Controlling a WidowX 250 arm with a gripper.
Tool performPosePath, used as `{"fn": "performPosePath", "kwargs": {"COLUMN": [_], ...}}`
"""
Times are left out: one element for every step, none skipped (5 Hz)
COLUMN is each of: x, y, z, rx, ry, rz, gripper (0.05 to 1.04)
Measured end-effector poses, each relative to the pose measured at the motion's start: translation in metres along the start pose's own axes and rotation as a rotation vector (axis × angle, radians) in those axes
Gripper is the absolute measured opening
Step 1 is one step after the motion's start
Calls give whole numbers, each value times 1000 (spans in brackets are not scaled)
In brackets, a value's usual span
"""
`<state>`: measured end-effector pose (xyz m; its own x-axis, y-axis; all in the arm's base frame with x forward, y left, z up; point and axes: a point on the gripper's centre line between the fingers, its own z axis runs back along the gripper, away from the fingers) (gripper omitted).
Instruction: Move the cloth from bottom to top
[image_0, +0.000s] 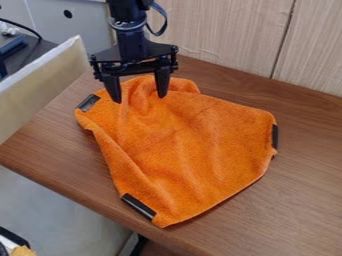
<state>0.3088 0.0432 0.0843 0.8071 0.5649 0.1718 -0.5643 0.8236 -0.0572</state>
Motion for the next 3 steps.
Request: {"fn": "performPosePath", "kwargs": {"x": [13, 23, 23], "y": [-5, -17, -27], "z": [-24, -51, -80], "rx": [29, 0, 13], "ry": [28, 34, 42], "rz": [-39, -82, -117], "gripper": [1000, 1000, 1000]}}
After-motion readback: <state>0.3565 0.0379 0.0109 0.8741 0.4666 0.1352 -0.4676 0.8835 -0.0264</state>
